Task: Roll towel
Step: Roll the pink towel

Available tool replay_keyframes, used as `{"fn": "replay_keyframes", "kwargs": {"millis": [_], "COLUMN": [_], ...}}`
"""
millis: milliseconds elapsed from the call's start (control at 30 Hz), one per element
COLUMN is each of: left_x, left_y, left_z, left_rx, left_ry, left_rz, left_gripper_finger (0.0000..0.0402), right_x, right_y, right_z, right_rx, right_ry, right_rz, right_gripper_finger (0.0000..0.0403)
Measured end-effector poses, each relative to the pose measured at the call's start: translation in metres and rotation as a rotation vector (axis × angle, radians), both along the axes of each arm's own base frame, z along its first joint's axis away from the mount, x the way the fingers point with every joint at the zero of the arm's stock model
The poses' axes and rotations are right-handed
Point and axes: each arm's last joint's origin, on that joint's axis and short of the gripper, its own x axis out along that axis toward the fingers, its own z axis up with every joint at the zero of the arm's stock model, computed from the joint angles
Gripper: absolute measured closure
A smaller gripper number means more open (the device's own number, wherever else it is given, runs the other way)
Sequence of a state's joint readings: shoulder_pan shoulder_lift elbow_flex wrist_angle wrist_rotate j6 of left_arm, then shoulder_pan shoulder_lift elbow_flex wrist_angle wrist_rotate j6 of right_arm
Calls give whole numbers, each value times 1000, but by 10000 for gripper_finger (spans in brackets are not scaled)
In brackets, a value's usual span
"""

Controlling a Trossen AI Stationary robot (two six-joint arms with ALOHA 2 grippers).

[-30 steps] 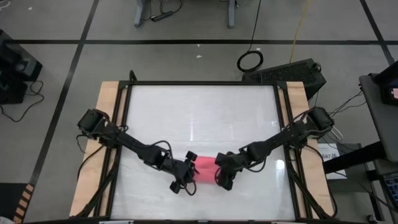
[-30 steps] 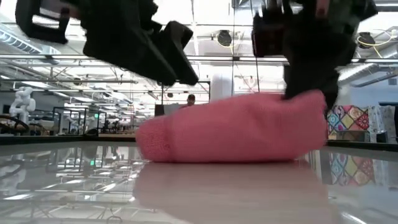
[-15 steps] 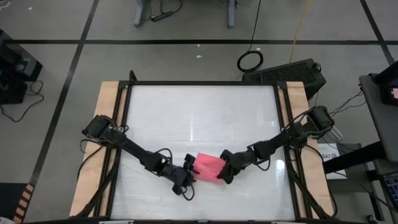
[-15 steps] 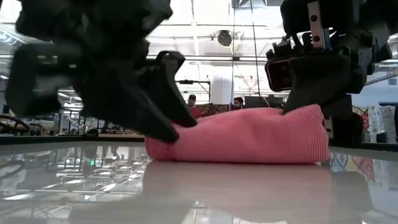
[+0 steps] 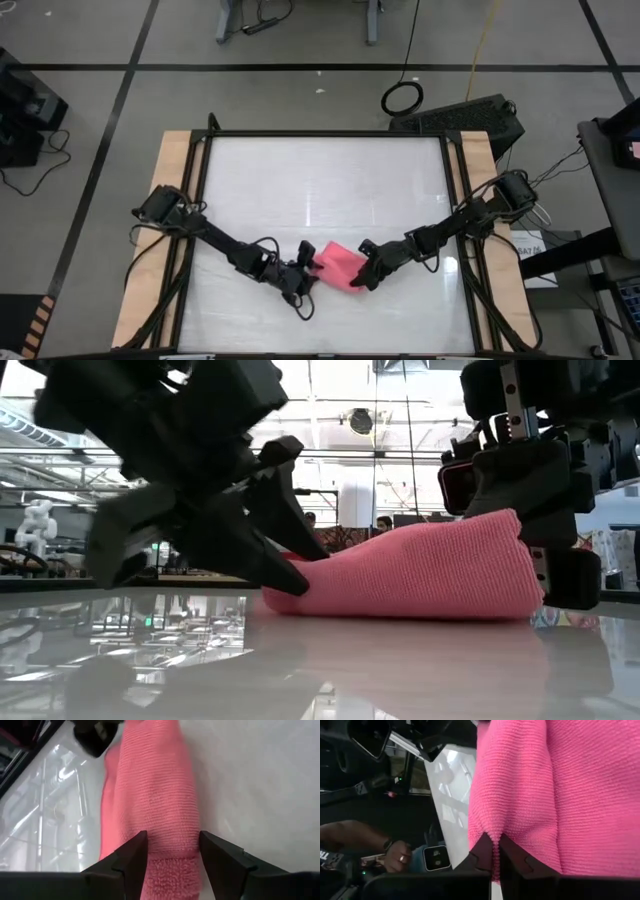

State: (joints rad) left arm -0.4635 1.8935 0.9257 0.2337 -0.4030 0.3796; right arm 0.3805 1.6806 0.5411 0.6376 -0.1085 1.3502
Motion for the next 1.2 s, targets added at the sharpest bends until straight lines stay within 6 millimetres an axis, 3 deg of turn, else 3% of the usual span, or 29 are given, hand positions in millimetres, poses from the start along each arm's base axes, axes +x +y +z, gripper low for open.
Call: {"fn": "replay_keyframes", "kwargs": {"millis": [233, 333, 500, 567, 733, 867, 1067, 1200], "left_x": [7, 9, 14, 18, 23, 27, 39, 54], "left_y": [16, 21, 29, 30, 34, 42, 57, 65], "left_z": [-2, -3, -4, -3, 0, 7, 19, 12], "left_rx": [-74, -171, -157, -168, -233, -447, -714, -893], "left_ry": [51, 95, 129, 139, 218, 352, 410, 500], "left_rz": [-39, -135, -178, -199, -253, -320, -327, -282], "left_gripper_finger": [235, 277, 370, 390, 392, 395, 397, 397], "right_x": [1, 1, 0, 0, -1, -8, -27, -31], "right_y": [1, 1, 1, 1, 5, 13, 30, 44], "right_z": [4, 3, 1, 2, 7, 24, 48, 60], "right_rx": [-1, -17, -65, -84, -91, -148, -436, -645], "right_ry": [-52, -56, -51, -73, -131, -237, -289, -274], "right_rz": [36, 53, 78, 100, 216, 291, 306, 366], "right_gripper_finger": [391, 374, 327, 302, 235, 198, 193, 195]}}
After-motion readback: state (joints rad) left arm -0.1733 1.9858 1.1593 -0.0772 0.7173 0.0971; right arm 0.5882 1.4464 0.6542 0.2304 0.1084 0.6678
